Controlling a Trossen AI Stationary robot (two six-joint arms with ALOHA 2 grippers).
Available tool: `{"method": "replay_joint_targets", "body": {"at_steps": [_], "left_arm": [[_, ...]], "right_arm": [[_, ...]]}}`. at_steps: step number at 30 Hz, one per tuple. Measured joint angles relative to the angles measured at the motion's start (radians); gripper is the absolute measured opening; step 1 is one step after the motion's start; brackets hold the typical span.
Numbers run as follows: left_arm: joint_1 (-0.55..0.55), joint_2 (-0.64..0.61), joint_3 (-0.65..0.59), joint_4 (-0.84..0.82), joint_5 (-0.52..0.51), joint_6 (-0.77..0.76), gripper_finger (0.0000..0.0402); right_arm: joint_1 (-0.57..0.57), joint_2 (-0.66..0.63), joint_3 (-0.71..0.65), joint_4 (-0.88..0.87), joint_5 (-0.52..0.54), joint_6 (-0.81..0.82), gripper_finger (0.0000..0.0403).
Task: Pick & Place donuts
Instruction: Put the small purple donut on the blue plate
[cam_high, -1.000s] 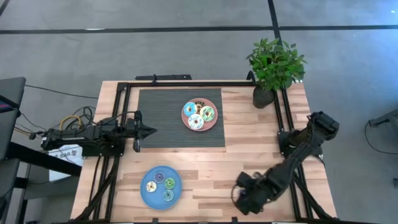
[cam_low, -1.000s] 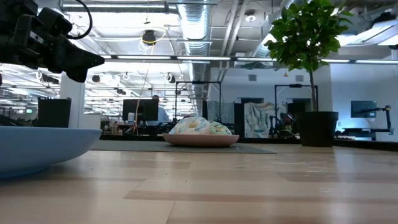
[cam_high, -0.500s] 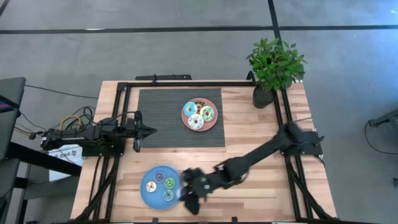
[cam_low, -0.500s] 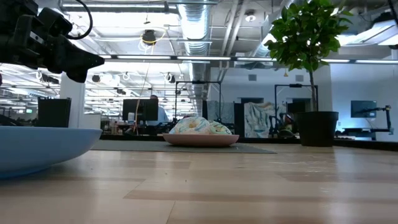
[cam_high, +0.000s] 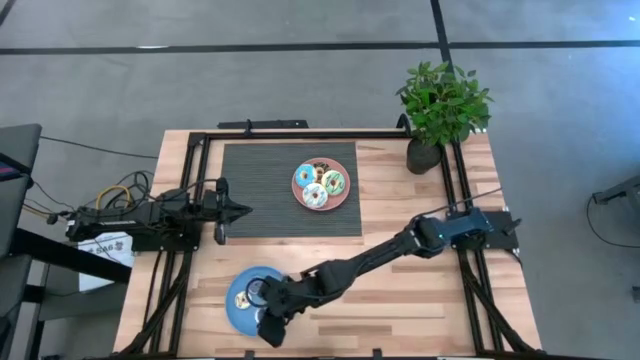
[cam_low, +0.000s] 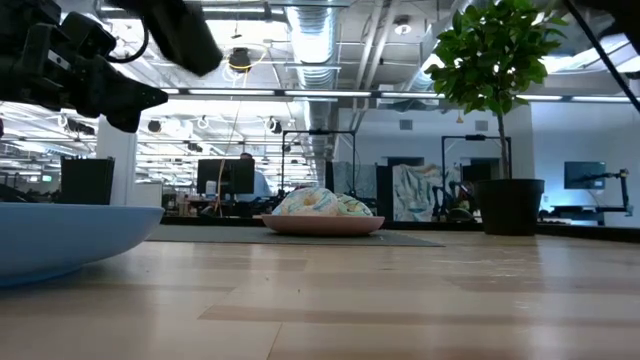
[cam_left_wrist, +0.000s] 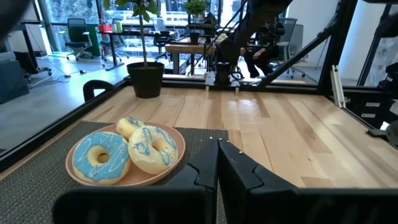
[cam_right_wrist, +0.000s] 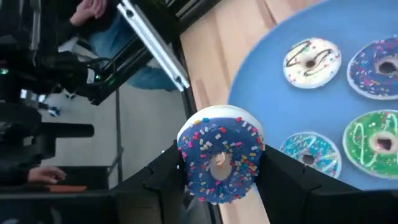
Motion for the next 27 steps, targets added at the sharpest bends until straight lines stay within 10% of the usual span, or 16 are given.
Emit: {"method": "replay_joint_targets", "body": {"at_steps": [27], "left_arm": [[0.0,-0.001,0.0,0.0,0.0,0.0,0.0]], "right_arm": [[-0.053,0.133,-0.003,0.142,0.003,-0.092,0.0181]]}}
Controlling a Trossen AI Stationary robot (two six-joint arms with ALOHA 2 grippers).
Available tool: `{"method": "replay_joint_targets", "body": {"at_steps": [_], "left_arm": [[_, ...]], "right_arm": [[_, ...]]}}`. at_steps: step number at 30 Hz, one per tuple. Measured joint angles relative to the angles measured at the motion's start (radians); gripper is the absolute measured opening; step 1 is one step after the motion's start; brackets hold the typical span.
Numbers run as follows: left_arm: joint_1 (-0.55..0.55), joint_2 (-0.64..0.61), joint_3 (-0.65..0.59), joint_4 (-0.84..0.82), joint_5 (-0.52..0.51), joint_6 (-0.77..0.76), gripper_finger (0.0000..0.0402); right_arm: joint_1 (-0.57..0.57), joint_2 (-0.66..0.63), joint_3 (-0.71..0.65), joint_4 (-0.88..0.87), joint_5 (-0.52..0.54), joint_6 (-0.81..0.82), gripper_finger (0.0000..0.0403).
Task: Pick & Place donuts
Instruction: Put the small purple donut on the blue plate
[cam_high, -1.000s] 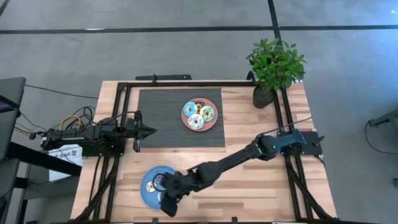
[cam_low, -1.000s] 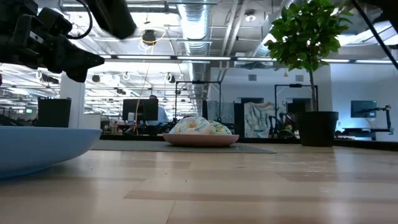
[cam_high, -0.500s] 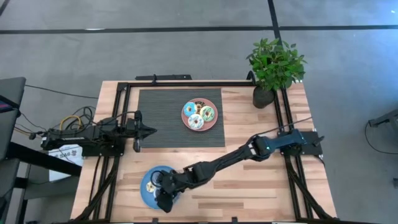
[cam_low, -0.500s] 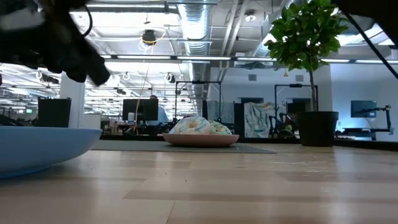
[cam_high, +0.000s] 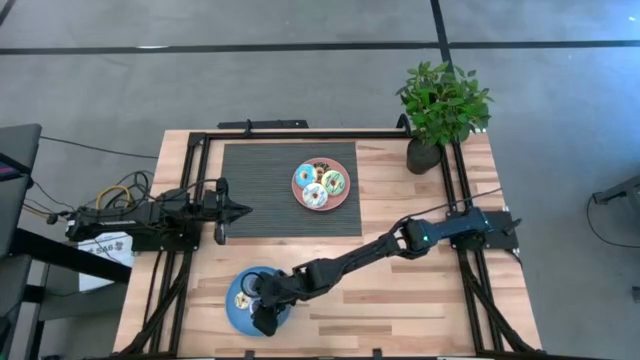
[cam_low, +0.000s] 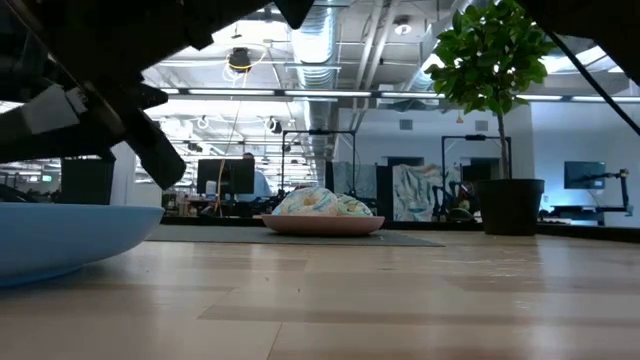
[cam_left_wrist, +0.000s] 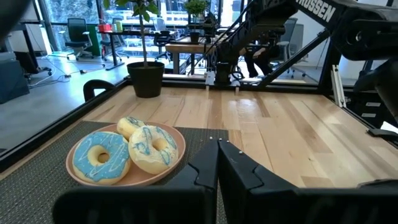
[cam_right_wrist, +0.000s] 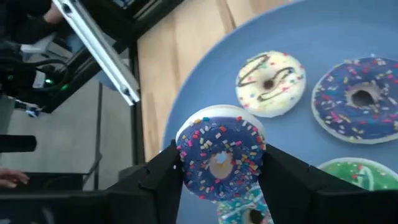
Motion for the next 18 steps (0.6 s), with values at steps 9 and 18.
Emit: {"method": "replay_joint_targets", "body": {"at_steps": [9,18], "left_arm": [[0.0,0.0,0.0,0.0,0.0,0.0,0.0],[0.0,0.0,0.0,0.0,0.0,0.0,0.0]], "right_arm": [[-0.013,0.0,0.0,-0.073,0.0,-0.027,0.0228],[-0.014,0.0,0.0,-0.073,0.0,-0.027,0.0242]]}}
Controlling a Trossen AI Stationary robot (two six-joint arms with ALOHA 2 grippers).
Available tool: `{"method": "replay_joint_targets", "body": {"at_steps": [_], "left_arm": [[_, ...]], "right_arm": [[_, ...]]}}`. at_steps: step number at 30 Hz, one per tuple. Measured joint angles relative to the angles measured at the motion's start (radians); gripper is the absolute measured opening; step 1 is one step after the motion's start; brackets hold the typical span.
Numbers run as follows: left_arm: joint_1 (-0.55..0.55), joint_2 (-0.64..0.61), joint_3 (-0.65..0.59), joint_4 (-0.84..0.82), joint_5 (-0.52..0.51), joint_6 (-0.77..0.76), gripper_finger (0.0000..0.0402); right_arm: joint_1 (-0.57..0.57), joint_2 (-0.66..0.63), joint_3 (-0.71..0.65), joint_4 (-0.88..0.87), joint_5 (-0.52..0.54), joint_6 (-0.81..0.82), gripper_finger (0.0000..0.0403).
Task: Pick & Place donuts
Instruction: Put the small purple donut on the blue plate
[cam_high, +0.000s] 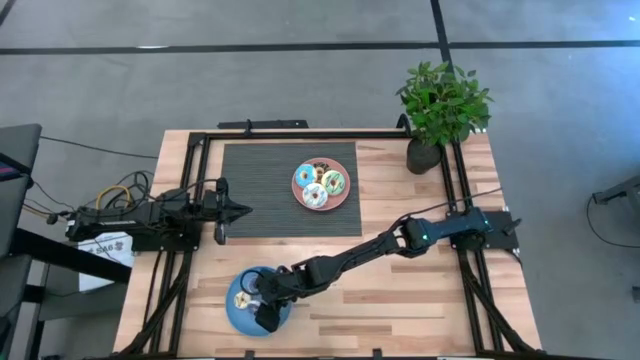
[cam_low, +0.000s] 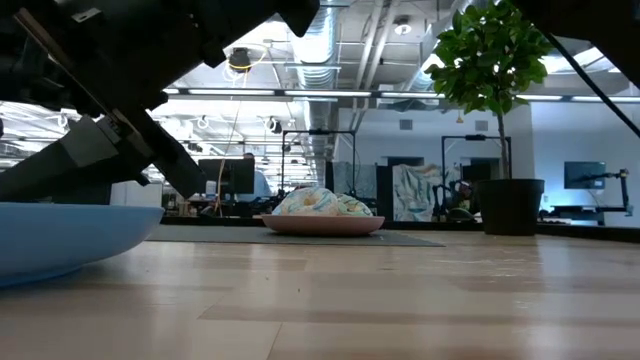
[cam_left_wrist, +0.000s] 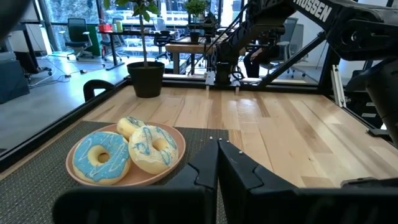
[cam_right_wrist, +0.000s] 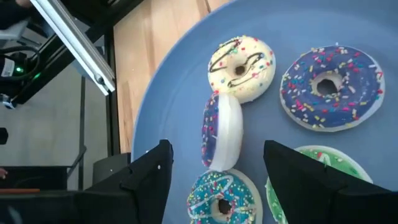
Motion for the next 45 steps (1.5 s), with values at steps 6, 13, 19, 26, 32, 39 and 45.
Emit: {"method": "replay_joint_targets", "body": {"at_steps": [6,13,19,26,32,39,45], "left_arm": [[0.0,0.0,0.0,0.0,0.0,0.0,0.0],[0.0,0.0,0.0,0.0,0.0,0.0,0.0],[0.0,0.0,0.0,0.0,0.0,0.0,0.0],[0.0,0.0,0.0,0.0,0.0,0.0,0.0],[0.0,0.0,0.0,0.0,0.0,0.0,0.0],[0.0,0.0,0.0,0.0,0.0,0.0,0.0],[0.0,0.0,0.0,0.0,0.0,0.0,0.0]], "right_arm": [[-0.014,0.0,0.0,0.0,-0.003,0.0,0.024],[-0.035,-0.003,0.016,-0.004,0.0,0.001,0.024],[-0.034,-0.003,0.016,-0.052,0.026,0.009,0.024],[-0.013,-0.003,0.016,-0.054,0.023,-0.019,0.024],[-0.01,-0.003,0.016,-0.129,0.1,-0.018,0.0231],[-0.009,-0.003,0.016,-0.107,0.122,-0.025,0.0182],[-0.01,-0.003,0.016,-0.075,0.055,-0.018,0.0136]]}}
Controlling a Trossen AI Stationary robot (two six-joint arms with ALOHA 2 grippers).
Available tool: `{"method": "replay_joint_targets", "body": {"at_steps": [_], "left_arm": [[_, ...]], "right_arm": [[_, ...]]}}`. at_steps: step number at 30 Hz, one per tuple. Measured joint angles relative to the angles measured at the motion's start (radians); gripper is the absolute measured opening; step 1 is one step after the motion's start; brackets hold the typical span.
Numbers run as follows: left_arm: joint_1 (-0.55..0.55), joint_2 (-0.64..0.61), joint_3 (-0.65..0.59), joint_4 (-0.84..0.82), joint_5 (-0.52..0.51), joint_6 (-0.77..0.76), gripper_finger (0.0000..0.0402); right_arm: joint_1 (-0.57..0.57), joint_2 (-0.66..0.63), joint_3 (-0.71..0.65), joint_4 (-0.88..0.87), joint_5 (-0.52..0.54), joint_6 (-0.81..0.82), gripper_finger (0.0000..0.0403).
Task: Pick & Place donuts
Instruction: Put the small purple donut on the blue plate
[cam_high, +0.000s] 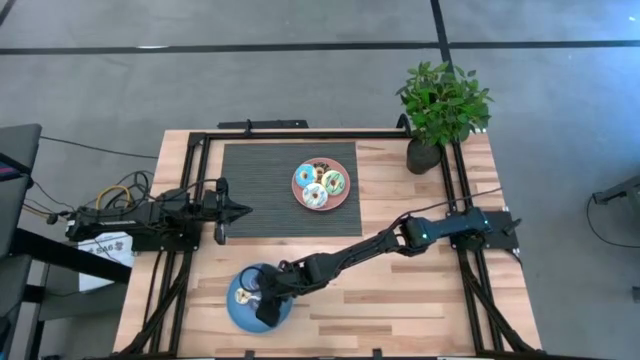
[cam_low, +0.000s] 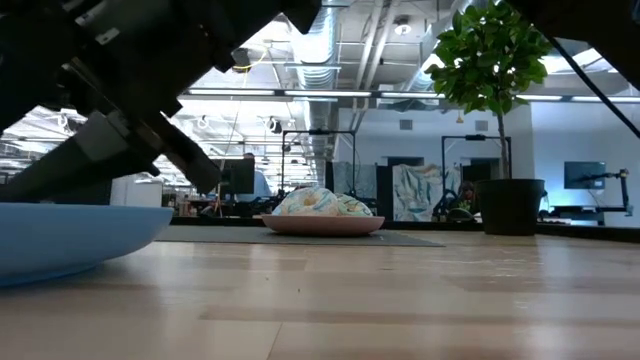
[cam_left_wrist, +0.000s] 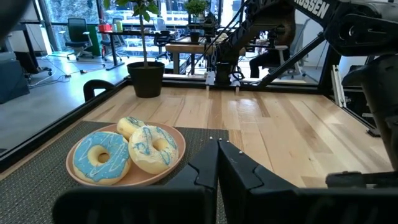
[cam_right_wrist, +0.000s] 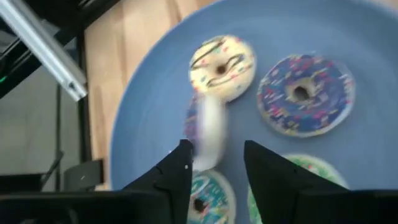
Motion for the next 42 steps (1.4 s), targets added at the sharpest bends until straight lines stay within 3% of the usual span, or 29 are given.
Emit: {"method": "replay_joint_targets", "body": {"at_steps": [12,22,30,42], "left_arm": [[0.0,0.0,0.0,0.0,0.0,0.0,0.0],[0.0,0.0,0.0,0.0,0.0,0.0,0.0],[0.0,0.0,0.0,0.0,0.0,0.0,0.0],[0.0,0.0,0.0,0.0,0.0,0.0,0.0]], "right_arm": [[-0.008,-0.035,-0.001,-0.072,-0.009,0.001,0.0061],[-0.006,-0.074,0.0,-0.024,0.003,-0.023,0.0038],[0.01,-0.026,-0.004,0.032,0.001,-0.022,0.0004],[0.018,0.035,-0.003,0.108,0.026,-0.034,0.0001]]}}
